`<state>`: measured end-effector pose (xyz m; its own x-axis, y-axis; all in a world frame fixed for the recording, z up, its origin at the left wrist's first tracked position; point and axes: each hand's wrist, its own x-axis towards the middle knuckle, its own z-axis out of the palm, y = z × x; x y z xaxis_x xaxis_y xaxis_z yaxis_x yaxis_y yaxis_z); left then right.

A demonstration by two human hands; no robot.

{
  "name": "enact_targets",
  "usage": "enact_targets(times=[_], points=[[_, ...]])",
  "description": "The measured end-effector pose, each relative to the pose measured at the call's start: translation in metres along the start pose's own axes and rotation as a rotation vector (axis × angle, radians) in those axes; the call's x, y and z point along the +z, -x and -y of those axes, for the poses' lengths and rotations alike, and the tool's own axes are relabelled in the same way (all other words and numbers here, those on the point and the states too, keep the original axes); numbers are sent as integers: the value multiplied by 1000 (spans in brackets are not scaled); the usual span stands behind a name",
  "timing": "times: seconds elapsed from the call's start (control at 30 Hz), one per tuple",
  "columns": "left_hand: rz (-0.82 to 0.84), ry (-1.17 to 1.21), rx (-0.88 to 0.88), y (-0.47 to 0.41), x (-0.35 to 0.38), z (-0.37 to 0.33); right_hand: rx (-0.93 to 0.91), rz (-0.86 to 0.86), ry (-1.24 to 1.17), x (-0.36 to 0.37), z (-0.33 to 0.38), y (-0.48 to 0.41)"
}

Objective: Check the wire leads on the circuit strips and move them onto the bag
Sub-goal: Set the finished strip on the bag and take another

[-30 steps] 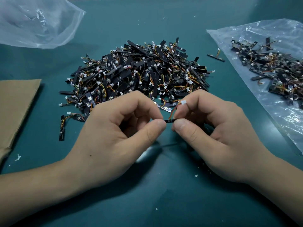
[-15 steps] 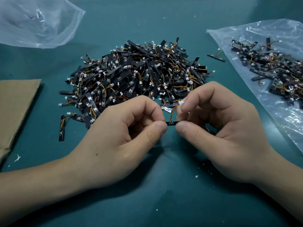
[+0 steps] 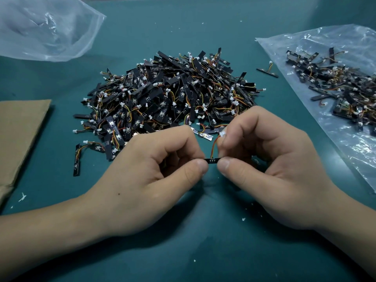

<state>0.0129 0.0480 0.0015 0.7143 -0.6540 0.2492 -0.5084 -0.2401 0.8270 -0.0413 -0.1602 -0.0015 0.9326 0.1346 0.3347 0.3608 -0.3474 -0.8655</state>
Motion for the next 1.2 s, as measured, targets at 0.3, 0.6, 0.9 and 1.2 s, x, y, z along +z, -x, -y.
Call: enact_targets(times=[0.3, 0.6, 0.9, 1.2], points=[[-12, 39, -21, -1, 2, 0, 7, 1, -21, -1, 1, 0], [-2, 73, -49, 0, 1, 0, 10, 10, 1, -1, 0, 0], [7, 77, -49, 1, 1, 1, -34, -29, 9, 0, 1, -2], [-46, 109, -47, 1, 2, 3, -10, -68, -6, 0, 3, -2]])
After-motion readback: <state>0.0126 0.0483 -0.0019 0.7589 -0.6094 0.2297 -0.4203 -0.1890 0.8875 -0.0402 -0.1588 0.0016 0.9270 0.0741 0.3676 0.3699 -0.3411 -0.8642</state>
